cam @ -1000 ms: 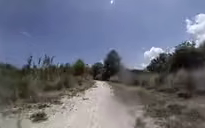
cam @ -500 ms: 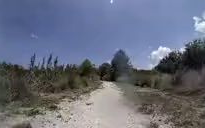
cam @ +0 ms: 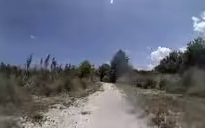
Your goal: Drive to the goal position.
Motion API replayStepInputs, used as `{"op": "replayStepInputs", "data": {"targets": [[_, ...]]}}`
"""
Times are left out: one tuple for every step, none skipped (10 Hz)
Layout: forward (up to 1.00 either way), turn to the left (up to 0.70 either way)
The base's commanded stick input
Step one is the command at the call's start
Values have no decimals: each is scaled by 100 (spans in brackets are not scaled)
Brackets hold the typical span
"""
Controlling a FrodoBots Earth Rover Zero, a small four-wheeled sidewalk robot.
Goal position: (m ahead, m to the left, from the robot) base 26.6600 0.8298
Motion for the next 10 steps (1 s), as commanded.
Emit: {"op": "replayStepInputs", "data": {"targets": [[85, -1], [85, -1], [85, -1], [85, -1], [85, -1], [85, -1], [85, -1], [85, -1], [85, -1], [85, -1]]}}
